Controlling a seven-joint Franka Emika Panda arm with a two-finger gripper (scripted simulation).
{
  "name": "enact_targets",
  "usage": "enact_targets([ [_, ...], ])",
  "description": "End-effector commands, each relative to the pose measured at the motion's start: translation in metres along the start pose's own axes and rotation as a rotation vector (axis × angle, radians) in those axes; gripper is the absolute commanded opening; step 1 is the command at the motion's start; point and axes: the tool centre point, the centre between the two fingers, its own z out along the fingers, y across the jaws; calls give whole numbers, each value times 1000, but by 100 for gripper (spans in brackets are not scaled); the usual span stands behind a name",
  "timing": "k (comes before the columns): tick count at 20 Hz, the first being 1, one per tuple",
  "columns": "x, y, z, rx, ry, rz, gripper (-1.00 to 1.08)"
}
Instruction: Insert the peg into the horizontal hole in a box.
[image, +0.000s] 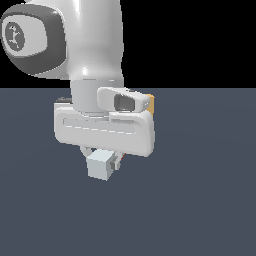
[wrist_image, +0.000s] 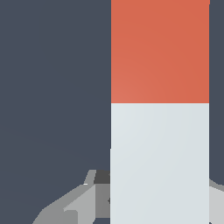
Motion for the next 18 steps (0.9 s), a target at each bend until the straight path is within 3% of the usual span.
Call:
enact_targets([
  [1,36,6,-9,-3,0,-35,-100],
  [10,162,19,-38,-3,1,-159,-100],
  [18,222,21,-51,-2,2,-219,-100],
])
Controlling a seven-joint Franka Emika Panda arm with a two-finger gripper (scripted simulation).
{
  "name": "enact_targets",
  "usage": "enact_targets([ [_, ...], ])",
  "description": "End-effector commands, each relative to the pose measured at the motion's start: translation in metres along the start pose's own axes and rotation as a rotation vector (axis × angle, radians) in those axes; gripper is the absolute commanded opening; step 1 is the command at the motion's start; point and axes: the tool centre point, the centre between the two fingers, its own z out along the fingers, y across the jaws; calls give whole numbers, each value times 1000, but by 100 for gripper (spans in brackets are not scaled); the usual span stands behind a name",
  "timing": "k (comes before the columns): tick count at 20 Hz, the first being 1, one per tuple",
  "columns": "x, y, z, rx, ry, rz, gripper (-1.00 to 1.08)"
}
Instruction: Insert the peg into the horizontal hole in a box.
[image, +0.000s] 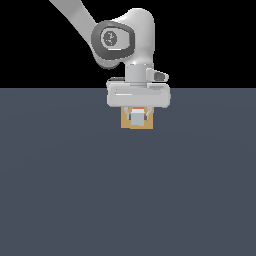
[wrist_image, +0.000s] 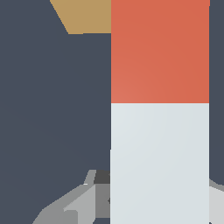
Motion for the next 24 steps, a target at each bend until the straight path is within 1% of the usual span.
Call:
enact_targets([
  [1,12,4,-4,-2,0,-12,-100],
  [6,25,7,-7,-2,1,-25,-100],
  [20,26,8,-7,-1,1,-29,-100],
  [24,33,7,-7,-1,1,-29,-100],
])
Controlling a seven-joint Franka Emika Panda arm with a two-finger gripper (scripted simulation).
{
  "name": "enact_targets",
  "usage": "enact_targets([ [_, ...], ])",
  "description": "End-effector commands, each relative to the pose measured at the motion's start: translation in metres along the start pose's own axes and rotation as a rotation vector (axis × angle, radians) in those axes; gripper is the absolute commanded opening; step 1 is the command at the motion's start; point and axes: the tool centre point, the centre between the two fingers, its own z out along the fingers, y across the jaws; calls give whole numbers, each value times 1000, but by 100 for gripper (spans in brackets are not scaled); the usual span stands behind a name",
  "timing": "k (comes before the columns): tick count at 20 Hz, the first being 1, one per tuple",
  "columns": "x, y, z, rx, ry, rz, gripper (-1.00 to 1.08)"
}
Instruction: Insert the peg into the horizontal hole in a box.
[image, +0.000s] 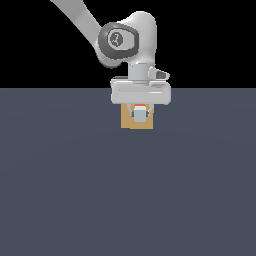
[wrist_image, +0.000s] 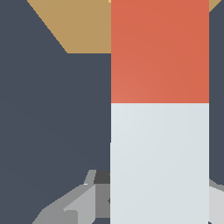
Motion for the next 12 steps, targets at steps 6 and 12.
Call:
enact_targets([
  [6,39,0,-3,-4,2,-1,-100],
  [12,76,0,-3,-6,2,-2,-100],
])
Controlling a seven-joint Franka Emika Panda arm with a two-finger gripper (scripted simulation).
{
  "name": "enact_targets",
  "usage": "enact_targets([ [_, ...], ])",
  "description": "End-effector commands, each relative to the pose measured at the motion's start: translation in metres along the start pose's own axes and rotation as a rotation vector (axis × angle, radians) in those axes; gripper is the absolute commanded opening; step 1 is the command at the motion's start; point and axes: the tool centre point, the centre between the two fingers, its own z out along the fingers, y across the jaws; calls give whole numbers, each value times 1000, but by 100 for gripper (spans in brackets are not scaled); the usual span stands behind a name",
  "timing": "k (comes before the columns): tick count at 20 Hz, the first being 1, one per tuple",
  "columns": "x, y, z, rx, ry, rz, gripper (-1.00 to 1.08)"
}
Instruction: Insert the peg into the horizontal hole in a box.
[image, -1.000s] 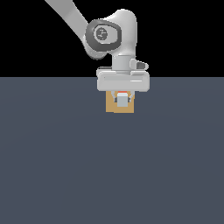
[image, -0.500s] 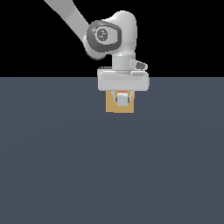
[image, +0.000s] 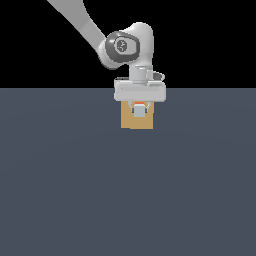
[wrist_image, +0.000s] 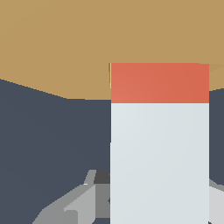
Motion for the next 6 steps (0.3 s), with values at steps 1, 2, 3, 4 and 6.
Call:
enact_targets([
  [1,10,2,-2,-3,1,2,-100],
  [2,13,2,-2,-3,1,2,-100],
  [3,14,2,-2,-3,1,2,-100],
  [4,15,2,-2,-3,1,2,-100],
  [6,15,3,-2,-3,1,2,-100],
])
